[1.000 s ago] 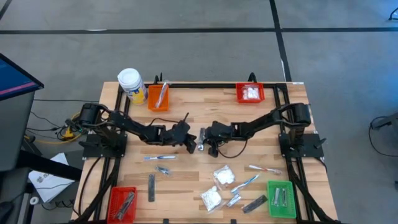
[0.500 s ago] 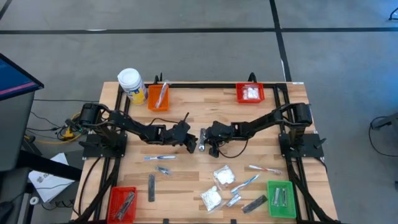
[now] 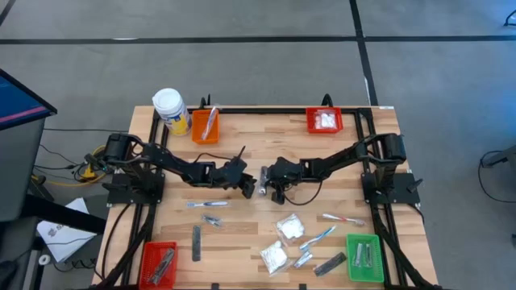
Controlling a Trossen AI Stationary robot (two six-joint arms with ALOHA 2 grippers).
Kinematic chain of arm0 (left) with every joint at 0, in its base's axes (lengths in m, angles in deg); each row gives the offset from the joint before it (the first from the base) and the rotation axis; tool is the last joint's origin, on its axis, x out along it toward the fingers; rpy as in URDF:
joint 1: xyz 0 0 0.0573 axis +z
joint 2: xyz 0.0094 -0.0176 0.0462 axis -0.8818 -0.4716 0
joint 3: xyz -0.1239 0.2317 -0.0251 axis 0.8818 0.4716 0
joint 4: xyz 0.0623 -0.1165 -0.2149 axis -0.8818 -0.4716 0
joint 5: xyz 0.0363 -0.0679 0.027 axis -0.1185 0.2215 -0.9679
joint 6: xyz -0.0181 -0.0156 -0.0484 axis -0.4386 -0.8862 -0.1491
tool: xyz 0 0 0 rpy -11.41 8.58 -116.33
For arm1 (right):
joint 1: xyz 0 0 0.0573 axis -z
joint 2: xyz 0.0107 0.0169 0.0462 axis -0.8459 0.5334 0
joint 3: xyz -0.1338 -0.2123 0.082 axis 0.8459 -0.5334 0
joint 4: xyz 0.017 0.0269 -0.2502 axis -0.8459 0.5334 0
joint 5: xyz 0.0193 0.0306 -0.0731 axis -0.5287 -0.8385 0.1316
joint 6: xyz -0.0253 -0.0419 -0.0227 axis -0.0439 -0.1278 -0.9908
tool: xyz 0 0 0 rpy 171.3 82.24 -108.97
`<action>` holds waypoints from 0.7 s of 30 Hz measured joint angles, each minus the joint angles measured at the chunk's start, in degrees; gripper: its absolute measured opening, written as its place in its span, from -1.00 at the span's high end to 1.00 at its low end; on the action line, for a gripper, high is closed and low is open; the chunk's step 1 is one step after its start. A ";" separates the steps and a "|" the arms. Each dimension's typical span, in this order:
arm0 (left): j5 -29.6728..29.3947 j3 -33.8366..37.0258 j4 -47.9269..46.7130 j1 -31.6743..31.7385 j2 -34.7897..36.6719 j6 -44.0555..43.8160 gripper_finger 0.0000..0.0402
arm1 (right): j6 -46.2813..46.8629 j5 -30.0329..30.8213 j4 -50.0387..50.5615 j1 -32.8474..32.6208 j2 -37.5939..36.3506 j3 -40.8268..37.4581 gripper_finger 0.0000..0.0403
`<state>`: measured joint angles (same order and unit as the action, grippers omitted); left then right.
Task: Pick & Place Travel size toiletries
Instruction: Put the top comb into the bottom red bin
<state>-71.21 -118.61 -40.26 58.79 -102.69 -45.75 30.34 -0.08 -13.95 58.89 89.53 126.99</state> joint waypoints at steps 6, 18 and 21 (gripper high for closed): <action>2.64 -2.46 0.35 0.63 -4.06 -0.13 0.43 | 0.59 0.07 0.27 0.78 0.35 0.10 1.00; 4.79 -7.91 -0.31 0.63 -9.03 2.03 0.43 | 1.51 1.59 0.52 0.36 1.72 0.07 1.00; 4.10 -7.98 -1.30 0.59 -8.35 2.01 0.43 | 1.60 1.57 -1.00 0.46 3.56 0.14 1.00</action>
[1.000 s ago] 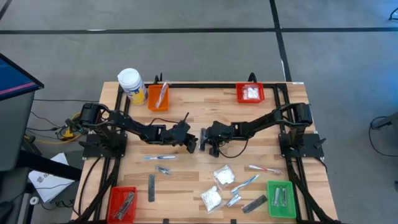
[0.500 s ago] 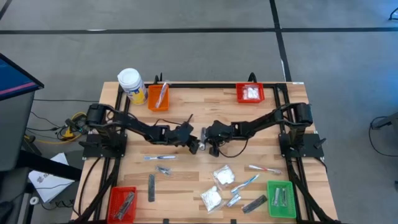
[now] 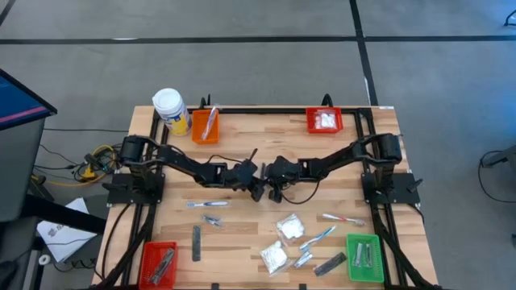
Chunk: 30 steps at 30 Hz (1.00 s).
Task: Pick & Place Travel size toiletries
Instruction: Put the top comb into the bottom red bin
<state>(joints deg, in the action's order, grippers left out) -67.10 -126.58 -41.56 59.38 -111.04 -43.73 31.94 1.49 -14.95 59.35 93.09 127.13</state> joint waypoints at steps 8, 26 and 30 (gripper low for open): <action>-1.80 0.02 -3.64 -0.01 0.07 -1.32 0.43 | 0.47 -0.63 -0.97 0.65 0.83 0.08 1.00; -7.44 0.33 -7.93 -0.71 2.53 -2.34 0.33 | 0.47 -0.57 -1.24 0.35 0.83 -0.05 1.00; -7.45 0.33 -7.95 -0.19 2.29 -2.34 0.12 | 0.47 -0.55 -1.25 0.35 0.83 -0.05 1.00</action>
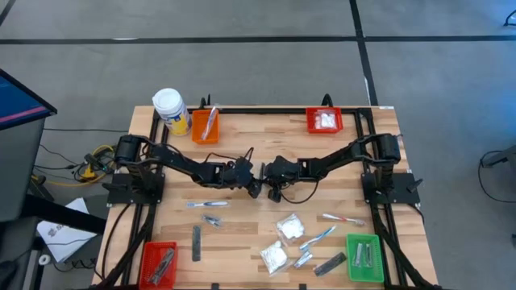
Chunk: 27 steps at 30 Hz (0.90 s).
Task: Pick & Place Travel size toiletries
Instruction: Put the top comb into the bottom red bin
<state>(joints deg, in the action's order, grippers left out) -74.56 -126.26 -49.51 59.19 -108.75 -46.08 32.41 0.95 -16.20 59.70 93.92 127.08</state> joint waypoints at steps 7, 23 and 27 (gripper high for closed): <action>-0.02 0.00 1.35 0.21 0.00 0.22 -0.15 | 0.00 -0.02 -0.34 0.00 0.00 -0.07 1.00; 1.87 -0.32 4.22 0.87 -3.14 0.33 -0.08 | 0.01 -0.02 -1.05 0.00 0.02 -0.20 1.00; 3.00 -0.81 4.91 1.39 -4.32 0.22 -0.07 | 0.02 -0.02 -0.98 0.00 0.02 -0.19 1.00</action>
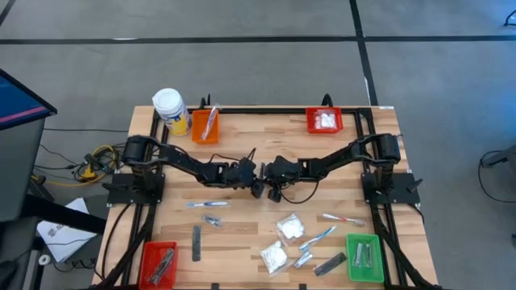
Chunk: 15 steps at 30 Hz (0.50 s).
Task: Pick & Place Travel size toiletries
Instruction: Put the top comb into the bottom red bin
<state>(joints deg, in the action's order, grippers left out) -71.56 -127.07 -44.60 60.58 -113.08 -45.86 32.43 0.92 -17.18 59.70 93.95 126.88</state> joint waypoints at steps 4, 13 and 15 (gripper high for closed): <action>0.26 -0.43 0.01 0.14 -0.39 0.13 -0.06 | -0.04 0.04 -0.03 0.00 0.00 0.01 1.00; 0.20 -0.52 0.13 0.14 -0.59 0.13 -0.02 | -0.15 0.00 -0.05 0.00 0.00 0.00 1.00; 0.41 -0.53 0.21 0.14 -0.61 0.13 0.03 | -0.17 -0.02 -0.05 0.00 0.00 0.02 1.00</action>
<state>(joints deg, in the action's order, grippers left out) -71.15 -127.60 -44.38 60.71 -113.69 -45.73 32.26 0.90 -17.23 59.70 93.95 126.90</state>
